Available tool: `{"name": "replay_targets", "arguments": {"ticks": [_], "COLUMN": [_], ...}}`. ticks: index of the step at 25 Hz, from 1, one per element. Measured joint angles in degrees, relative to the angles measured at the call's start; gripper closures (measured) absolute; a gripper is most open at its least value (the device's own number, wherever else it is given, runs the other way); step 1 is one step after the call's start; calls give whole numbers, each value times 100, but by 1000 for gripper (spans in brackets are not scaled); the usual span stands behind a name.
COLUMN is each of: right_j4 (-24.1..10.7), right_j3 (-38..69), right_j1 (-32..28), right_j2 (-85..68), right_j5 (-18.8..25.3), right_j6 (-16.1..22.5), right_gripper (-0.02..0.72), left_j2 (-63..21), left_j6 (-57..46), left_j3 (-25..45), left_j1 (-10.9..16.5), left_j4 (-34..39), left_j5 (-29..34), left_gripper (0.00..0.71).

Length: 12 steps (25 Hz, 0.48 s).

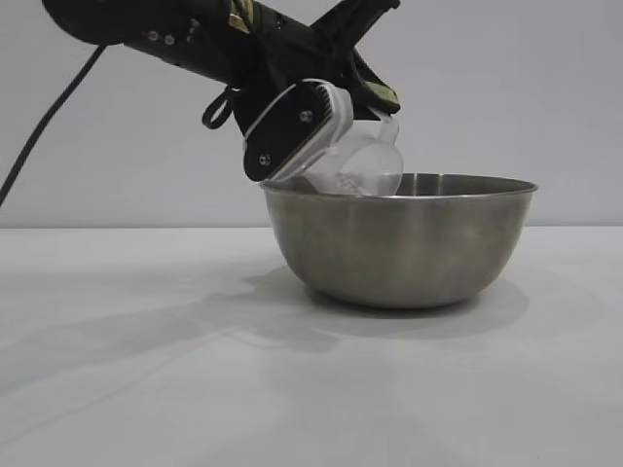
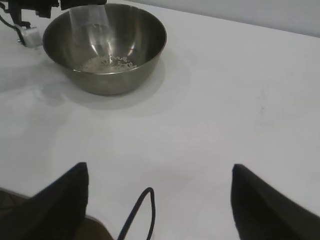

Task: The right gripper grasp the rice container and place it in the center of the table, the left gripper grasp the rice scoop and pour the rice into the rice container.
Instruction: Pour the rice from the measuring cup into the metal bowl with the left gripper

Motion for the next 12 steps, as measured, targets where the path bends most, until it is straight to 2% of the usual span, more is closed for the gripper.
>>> {"name": "replay_targets", "arguments": {"ticks": [4, 6, 8, 10, 12], "right_j4": [0, 0, 0, 0, 0], "right_j3": [0, 0, 0, 0, 0], "right_j1": [0, 0, 0, 0, 0], "right_j2": [0, 0, 0, 0, 0], "right_j5": [0, 0, 0, 0, 0], "right_j6": [0, 0, 0, 0, 0], "right_gripper": [160, 160, 160, 160, 160], "left_j2": [-151, -161, -161, -186, -240], "left_j6": [0, -155, -449, -875, -1547], "left_j3": [0, 0, 0, 0, 0], "left_j1": [-4, -4, -13, -13, -13], "left_j4": [123, -265, -1213, -2474, -3496], "left_j5": [63, 7, -325, -697, -785], "left_gripper": [710, 710, 710, 710, 710]}}
